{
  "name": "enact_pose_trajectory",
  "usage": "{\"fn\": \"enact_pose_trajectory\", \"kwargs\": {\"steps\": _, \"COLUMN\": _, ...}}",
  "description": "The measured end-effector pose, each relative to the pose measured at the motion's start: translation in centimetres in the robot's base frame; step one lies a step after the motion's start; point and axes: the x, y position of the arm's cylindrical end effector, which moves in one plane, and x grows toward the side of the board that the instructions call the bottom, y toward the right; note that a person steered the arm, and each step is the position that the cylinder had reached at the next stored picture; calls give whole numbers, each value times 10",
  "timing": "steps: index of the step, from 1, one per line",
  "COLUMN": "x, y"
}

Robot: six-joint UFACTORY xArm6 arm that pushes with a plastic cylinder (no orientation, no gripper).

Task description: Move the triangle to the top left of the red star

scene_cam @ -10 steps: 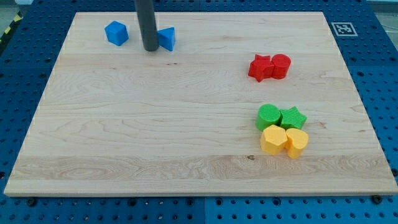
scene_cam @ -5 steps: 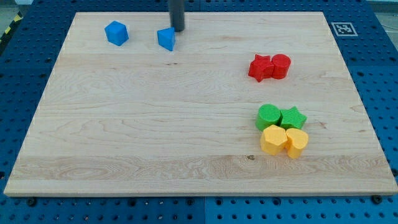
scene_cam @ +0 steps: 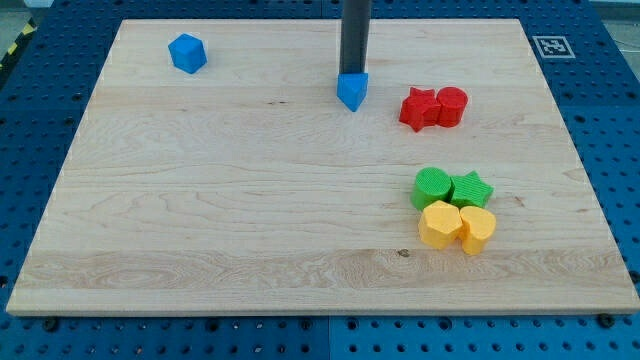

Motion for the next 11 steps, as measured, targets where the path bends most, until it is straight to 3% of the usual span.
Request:
{"fn": "enact_pose_trajectory", "kwargs": {"steps": 2, "x": 13, "y": -72}}
{"fn": "enact_pose_trajectory", "kwargs": {"steps": 6, "x": 38, "y": 37}}
{"fn": "enact_pose_trajectory", "kwargs": {"steps": 9, "x": -3, "y": -3}}
{"fn": "enact_pose_trajectory", "kwargs": {"steps": 11, "x": -4, "y": 48}}
